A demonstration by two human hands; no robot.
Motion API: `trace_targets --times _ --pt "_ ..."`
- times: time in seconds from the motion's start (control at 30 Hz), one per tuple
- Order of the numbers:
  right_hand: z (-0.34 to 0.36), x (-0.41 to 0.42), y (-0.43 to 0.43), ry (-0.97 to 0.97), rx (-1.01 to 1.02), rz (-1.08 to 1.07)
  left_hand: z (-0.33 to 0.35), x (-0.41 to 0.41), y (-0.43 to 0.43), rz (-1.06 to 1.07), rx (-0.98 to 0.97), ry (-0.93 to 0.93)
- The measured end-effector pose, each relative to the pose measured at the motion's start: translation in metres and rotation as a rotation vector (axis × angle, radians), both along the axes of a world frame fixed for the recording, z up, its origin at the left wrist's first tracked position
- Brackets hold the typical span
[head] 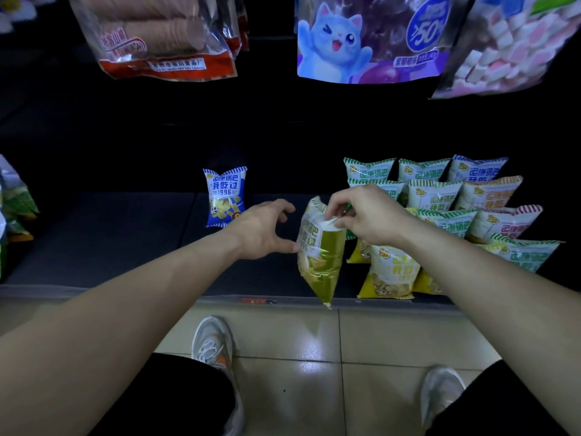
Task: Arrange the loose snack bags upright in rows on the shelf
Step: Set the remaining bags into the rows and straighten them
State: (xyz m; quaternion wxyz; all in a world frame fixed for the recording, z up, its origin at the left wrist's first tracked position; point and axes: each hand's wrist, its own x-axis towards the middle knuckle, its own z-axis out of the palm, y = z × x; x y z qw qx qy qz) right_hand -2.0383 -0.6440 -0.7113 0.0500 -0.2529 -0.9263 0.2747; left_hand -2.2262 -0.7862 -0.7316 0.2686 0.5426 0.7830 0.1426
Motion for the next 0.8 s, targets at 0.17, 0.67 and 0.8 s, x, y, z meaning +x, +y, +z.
trace_targets --times 0.17,0.67,0.8 --pt "0.002 0.008 0.006 0.011 -0.007 0.041 0.002 0.006 0.009 -0.046 0.015 0.009" --pt "0.008 0.028 0.016 0.107 -0.2 0.038 0.005 0.029 0.032 -0.214 -0.125 -0.036" --pt "0.008 0.033 0.019 0.144 -0.22 0.028 0.003 0.027 0.031 -0.136 -0.084 -0.071"
